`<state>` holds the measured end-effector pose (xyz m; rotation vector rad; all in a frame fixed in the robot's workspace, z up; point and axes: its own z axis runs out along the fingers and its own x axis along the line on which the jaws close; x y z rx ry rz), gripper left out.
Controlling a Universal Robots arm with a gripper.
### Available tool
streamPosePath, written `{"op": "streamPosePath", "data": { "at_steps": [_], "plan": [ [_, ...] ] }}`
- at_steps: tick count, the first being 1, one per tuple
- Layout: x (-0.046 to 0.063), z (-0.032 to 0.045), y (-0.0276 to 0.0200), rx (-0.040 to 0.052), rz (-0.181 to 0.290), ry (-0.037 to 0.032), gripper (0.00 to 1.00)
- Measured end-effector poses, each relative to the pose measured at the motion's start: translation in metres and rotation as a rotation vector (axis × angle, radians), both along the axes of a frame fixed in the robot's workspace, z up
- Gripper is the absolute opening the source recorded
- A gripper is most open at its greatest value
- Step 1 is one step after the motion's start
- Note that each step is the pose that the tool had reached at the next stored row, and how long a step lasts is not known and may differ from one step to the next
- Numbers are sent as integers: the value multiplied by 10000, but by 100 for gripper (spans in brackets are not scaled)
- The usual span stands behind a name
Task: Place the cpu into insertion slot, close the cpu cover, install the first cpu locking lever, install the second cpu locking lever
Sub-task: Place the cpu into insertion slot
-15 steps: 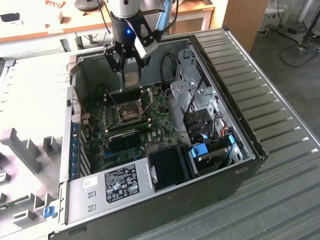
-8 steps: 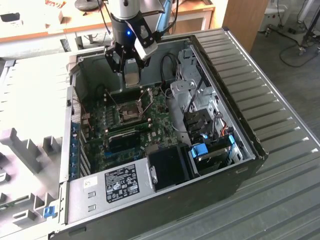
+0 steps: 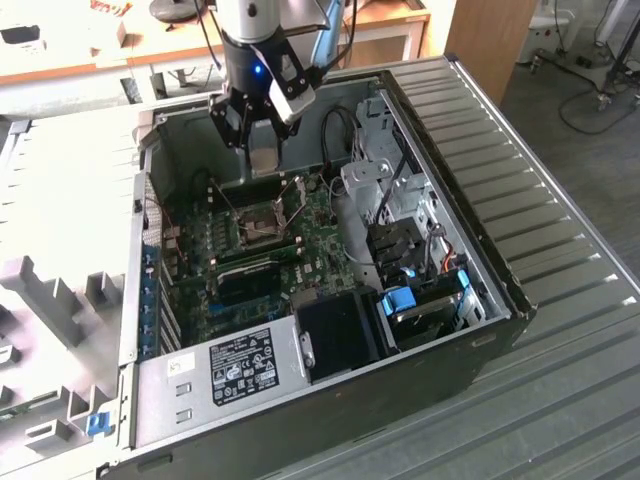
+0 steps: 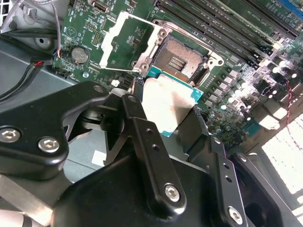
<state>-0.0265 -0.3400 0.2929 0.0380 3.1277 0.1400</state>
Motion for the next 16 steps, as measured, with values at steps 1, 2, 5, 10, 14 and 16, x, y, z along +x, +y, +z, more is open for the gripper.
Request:
{"op": "streamPosePath", "data": {
  "at_steps": [1, 2, 5, 10, 14, 16],
  "plan": [
    [0, -7, 0, 0, 0, 0, 54],
    [0, -15, 0, 0, 0, 0, 54],
    [0, -31, 0, -1, 0, 1, 54],
    [0, -46, 0, -1, 0, 1, 54],
    [0, -75, 0, -1, 0, 0, 54],
    [0, -101, 0, 0, 0, 0, 54]
  ]
}}
